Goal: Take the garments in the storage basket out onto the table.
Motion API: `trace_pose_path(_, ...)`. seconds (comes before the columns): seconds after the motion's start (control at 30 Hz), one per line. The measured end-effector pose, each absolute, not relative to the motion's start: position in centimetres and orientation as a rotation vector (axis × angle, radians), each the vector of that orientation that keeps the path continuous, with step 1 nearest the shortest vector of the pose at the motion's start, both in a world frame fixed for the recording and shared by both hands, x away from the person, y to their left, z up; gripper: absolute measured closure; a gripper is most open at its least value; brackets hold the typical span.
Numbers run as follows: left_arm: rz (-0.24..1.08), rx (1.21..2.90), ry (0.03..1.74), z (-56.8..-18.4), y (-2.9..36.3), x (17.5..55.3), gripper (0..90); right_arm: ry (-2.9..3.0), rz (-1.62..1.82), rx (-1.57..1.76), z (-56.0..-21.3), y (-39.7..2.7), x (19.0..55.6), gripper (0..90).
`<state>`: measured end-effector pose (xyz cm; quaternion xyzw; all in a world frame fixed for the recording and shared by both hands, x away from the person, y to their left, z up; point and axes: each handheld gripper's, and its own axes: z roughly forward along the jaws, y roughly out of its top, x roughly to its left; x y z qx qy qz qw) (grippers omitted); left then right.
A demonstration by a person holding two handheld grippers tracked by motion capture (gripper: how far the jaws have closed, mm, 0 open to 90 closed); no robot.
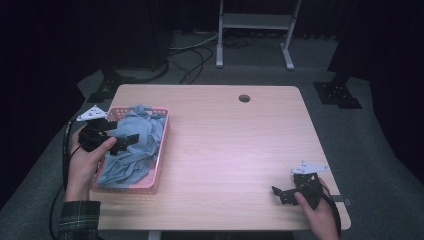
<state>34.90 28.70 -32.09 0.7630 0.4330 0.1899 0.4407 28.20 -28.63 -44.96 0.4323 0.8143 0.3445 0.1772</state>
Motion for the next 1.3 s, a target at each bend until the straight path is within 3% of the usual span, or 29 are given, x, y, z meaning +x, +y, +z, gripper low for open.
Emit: trace_pose_path(1.3,0.495,1.971,1.167,-35.7,29.6,37.3,0.0,2.298,0.972,1.231,-45.0,-28.6,28.3,0.0)
